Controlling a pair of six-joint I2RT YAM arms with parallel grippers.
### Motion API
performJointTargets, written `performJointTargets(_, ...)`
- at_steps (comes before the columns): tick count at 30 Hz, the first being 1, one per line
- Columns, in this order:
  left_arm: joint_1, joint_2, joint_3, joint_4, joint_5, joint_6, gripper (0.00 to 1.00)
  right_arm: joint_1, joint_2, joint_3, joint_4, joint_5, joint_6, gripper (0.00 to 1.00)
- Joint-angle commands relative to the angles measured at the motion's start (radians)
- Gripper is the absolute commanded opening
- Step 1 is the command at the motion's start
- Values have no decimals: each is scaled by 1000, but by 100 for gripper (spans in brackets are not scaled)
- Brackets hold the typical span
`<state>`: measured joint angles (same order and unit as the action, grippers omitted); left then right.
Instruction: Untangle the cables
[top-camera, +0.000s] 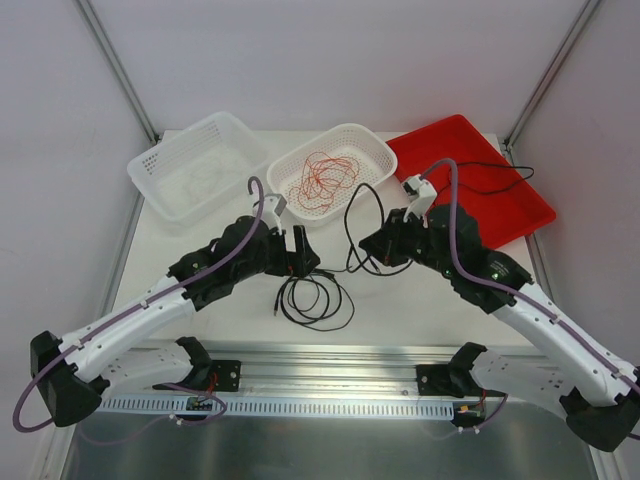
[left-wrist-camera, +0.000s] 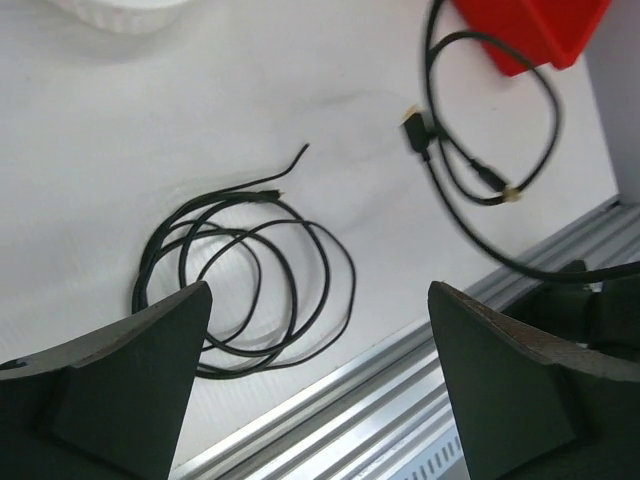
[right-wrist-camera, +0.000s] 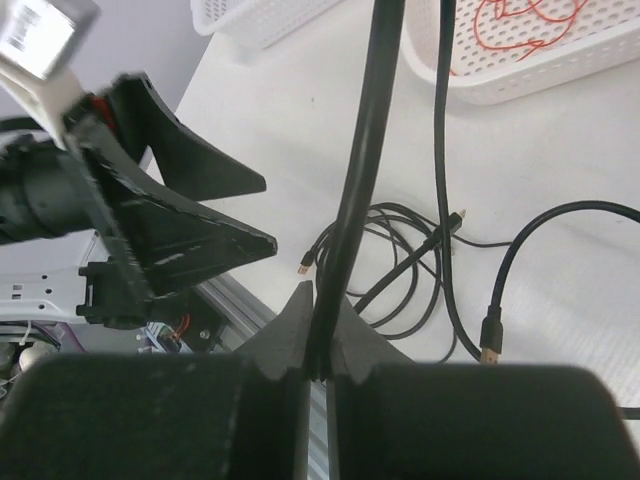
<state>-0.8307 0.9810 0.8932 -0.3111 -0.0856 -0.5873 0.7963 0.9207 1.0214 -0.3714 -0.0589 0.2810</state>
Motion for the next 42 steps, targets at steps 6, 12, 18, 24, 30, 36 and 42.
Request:
performJointTargets(6, 129, 28, -89, 50, 36, -69, 96, -107, 32, 241, -245, 83, -147, 1)
performJointTargets(12, 333, 84, -85, -2, 273, -72, 99, -299, 78, 371, -354, 85, -262, 1)
performJointTargets(18, 493, 120, 41, -180, 294, 128, 99, -552, 150, 419, -322, 71, -348, 1)
performJointTargets(24, 585, 108, 27, -194, 215, 290, 99, -755, 272, 399, -117, 18, -376, 1)
performJointTargets(30, 588, 120, -45, -140, 153, 319, 99, -850, 498, 439, 47, -12, -407, 1)
performJointTargets(36, 591, 151, -39, -132, 182, 314, 99, -881, 739, 511, 181, -48, -437, 1)
performJointTargets(42, 608, 183, -33, -134, 198, 313, 99, -887, 895, 592, 317, -169, -338, 1)
